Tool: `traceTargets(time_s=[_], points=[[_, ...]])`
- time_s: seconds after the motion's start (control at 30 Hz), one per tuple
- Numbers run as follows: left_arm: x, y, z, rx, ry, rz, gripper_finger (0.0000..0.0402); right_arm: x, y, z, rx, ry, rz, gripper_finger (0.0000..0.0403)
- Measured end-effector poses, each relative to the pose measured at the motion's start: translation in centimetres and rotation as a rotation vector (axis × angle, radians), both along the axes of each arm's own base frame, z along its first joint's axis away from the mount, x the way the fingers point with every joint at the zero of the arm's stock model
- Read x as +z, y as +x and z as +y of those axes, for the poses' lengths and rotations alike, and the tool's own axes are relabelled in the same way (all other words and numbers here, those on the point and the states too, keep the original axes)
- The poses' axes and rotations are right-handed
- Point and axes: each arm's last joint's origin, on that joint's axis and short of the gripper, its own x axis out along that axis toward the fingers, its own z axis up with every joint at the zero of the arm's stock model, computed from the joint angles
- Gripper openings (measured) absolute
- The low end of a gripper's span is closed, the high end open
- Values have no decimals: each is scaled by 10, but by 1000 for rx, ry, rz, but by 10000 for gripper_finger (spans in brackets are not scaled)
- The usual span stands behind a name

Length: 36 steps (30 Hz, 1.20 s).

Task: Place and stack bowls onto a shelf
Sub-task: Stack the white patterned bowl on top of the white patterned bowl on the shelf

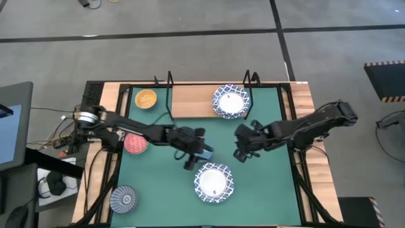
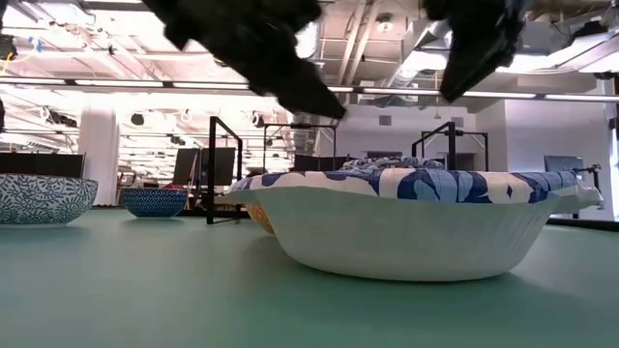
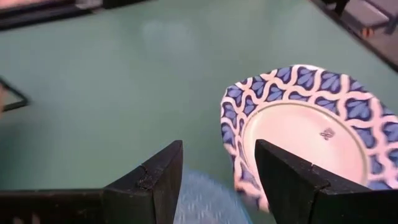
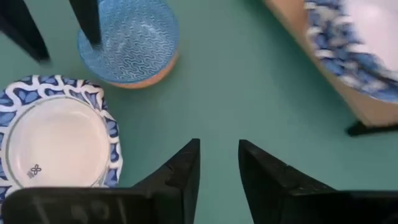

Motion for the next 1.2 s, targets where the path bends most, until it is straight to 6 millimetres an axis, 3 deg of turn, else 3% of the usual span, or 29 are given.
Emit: traceTargets(time_s=[0.13, 0.3, 0.67, 0.87, 1.2], points=[[-11, 29, -4, -49, -15, 72, 187, 10, -9, 3, -6, -17, -45, 146], [-22, 47, -9, -83, 6, 134, 187, 9, -12, 5, -9, -29, -35, 146], [-31, 51, -13, -132, 9, 145, 177, 0, -6, 9, -47, -13, -17, 146], [-60, 59, -22, -139, 25, 167, 142, 1, -6, 8, -52, -13, -21, 146], [-58, 58, -19, -117, 65, 175, 62, 0, -6, 6, -50, -22, -7, 146]])
